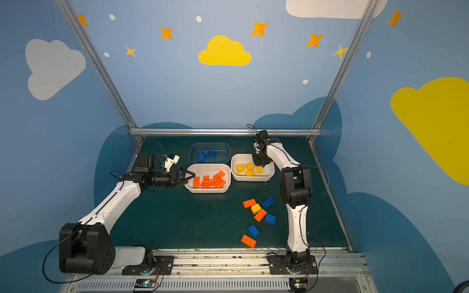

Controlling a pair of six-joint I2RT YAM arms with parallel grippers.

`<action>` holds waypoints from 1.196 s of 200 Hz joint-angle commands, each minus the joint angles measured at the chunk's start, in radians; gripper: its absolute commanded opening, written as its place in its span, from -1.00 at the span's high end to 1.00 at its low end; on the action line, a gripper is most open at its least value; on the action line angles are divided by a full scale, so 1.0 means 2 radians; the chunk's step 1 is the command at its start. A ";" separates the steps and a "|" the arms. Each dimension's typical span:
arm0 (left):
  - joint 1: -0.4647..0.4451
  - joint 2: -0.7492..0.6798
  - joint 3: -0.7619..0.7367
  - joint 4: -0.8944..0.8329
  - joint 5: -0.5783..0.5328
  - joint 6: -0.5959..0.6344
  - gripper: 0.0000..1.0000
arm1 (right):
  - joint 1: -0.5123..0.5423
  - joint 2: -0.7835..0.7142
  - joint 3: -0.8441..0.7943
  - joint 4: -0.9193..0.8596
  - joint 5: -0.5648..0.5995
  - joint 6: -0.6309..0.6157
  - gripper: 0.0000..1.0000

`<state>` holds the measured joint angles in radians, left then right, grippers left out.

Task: Sort the legos into containers by color
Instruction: 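Carry the yellow 2x2 brick into the yellow-brick bin and release it, then lower the right gripper to an orange 2x4 brick and grasp it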

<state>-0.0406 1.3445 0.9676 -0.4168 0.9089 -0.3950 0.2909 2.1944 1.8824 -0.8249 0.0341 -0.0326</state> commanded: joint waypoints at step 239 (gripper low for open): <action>0.002 -0.030 -0.008 -0.059 -0.008 0.073 -0.99 | 0.161 -0.255 -0.394 0.051 -0.044 -0.445 -0.36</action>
<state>-0.0433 1.3067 0.9653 -0.5156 0.8856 -0.2749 0.5964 1.6489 1.0702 -0.7513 -0.0643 -0.8875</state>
